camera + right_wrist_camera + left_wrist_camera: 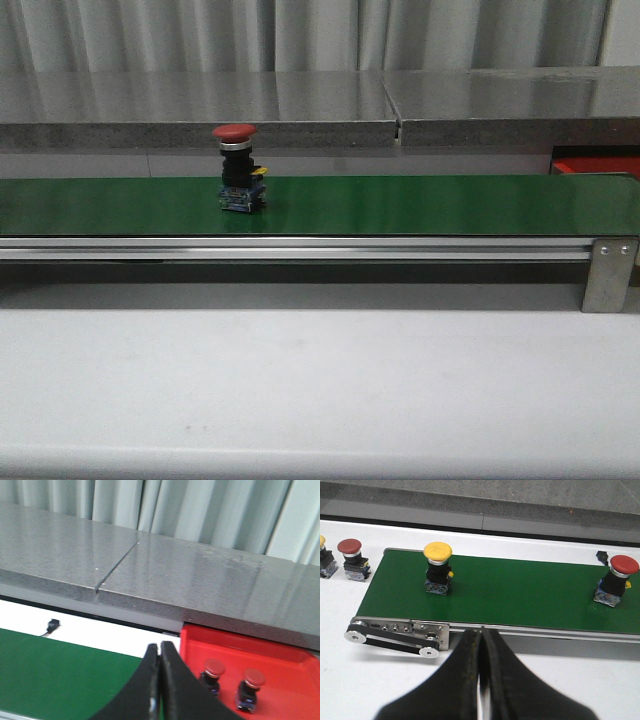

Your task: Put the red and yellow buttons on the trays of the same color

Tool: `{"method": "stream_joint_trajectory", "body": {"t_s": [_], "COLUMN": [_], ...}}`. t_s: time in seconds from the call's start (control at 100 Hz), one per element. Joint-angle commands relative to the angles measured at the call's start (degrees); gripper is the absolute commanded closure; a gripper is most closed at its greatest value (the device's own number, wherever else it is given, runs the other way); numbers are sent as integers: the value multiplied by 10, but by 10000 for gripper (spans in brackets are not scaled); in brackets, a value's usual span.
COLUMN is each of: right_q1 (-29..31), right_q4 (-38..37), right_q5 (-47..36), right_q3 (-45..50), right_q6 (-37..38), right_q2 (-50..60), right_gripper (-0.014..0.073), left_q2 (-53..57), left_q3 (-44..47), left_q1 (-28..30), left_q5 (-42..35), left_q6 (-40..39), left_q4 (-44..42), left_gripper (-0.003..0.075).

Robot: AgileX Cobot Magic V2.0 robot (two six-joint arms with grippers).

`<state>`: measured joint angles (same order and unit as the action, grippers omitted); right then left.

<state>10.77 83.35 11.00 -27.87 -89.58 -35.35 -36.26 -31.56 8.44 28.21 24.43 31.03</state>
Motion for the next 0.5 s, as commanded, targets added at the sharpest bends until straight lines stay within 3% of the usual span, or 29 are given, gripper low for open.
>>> {"method": "stream_joint_trajectory", "body": {"t_s": [0.0,0.07,0.17,0.24,0.49], "right_q1": [0,0,0,0,0], "right_q4": [15,15,21,25,45], "right_q5": [27,51,67,73,92], "right_q3": [-16,-16,-16,-16,-24], "right_q6": [-6,-6,-6,-6,-2], "right_q2": [0,0,0,0,-16], "right_gripper": [557,383,62,-79,-17], "left_q2": [1,1,1,1,1], "left_q3": [-16,-16,-16,-16,-16], "left_q1": [-3,-3,-3,-3,-3], "left_q5": [-34,-34,-34,-34,-34], "left_q6": [1,1,1,1,1], "left_q4": [16,16,16,16,16], "left_gripper": [741,741,741,741,741]}}
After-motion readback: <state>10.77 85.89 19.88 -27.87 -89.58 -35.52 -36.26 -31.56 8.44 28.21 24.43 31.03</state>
